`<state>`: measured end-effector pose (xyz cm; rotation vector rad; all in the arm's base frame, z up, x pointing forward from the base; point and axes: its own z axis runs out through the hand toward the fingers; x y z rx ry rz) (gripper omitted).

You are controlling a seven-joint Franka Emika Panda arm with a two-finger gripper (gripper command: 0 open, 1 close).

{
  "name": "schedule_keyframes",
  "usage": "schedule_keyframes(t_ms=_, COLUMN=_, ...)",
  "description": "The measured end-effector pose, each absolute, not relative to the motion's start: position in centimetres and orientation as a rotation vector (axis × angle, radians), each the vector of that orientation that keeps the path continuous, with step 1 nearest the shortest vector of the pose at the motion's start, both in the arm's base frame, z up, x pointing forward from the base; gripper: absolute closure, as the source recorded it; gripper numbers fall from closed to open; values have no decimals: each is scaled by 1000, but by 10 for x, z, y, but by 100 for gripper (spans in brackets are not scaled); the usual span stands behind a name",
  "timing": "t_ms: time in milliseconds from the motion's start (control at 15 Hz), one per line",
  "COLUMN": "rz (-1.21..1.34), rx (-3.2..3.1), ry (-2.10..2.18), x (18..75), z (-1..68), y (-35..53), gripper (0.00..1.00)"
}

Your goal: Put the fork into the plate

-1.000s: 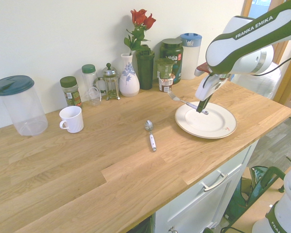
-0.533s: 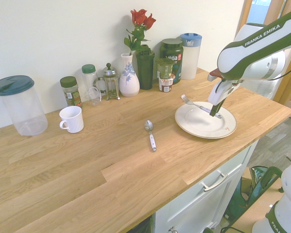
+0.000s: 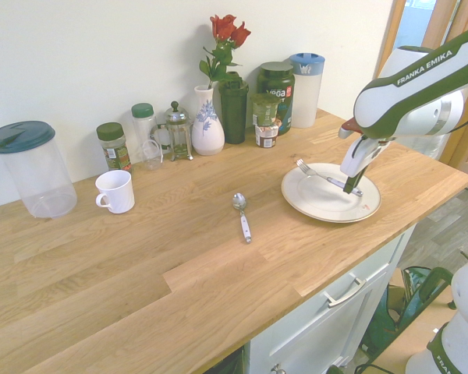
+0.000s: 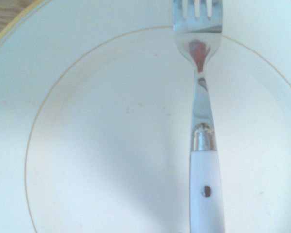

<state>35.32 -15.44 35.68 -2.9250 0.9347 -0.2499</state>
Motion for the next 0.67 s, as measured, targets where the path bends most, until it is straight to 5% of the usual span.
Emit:
schedule_keyframes(t_ms=600, rz=-222, rx=-2952, ry=919, x=358, z=340, y=-154, gripper=100)
schedule_keyframes(t_ms=667, rz=-222, rx=-2953, ry=918, x=358, z=340, y=-154, gripper=0)
